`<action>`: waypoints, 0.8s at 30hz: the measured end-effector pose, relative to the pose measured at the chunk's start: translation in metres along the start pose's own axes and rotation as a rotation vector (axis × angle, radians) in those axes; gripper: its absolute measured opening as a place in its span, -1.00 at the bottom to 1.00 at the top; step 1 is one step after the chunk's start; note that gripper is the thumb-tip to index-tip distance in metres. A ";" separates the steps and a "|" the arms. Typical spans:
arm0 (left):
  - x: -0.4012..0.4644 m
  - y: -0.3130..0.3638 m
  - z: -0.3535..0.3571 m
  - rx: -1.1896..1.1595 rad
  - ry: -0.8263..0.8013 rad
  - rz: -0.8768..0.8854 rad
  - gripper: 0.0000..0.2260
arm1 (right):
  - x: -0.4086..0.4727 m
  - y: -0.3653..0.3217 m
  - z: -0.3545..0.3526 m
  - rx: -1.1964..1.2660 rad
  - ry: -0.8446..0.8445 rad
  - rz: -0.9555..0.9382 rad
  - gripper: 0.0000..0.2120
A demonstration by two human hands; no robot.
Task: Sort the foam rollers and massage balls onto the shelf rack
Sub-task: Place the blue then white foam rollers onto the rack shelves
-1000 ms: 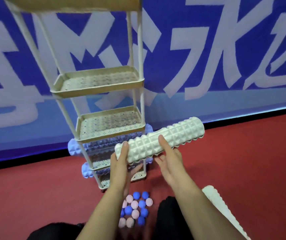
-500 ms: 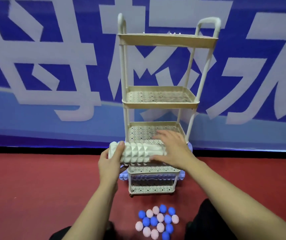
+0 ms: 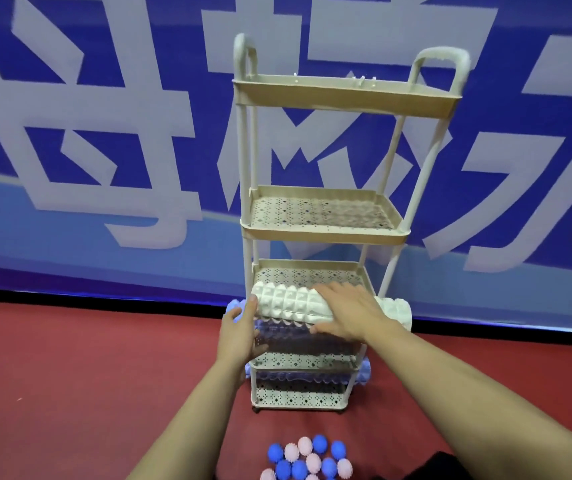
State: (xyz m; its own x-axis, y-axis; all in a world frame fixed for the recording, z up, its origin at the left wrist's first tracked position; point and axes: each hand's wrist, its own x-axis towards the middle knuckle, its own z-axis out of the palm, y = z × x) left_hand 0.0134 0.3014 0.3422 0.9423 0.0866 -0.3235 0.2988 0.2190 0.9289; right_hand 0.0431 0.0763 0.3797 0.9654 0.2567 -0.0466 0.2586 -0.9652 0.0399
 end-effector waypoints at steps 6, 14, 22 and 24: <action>0.014 0.004 -0.005 0.180 0.119 0.137 -0.45 | 0.052 -0.012 0.013 -0.008 -0.009 0.219 -0.13; 0.052 0.052 0.037 0.038 0.209 0.343 -0.58 | 0.099 0.001 0.022 -0.027 -0.086 0.105 -0.35; 0.085 0.085 0.061 0.079 0.223 0.377 -0.52 | 0.102 0.021 0.043 0.100 -0.215 0.089 -0.40; 0.090 0.084 0.059 0.066 0.227 0.360 -0.53 | 0.105 0.023 0.046 0.116 -0.238 0.093 -0.38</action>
State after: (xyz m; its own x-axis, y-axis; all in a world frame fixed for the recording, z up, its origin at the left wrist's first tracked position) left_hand 0.1318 0.2704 0.4018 0.9330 0.3599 -0.0014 -0.0270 0.0740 0.9969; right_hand 0.1485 0.0786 0.3300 0.9457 0.1613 -0.2821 0.1506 -0.9868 -0.0593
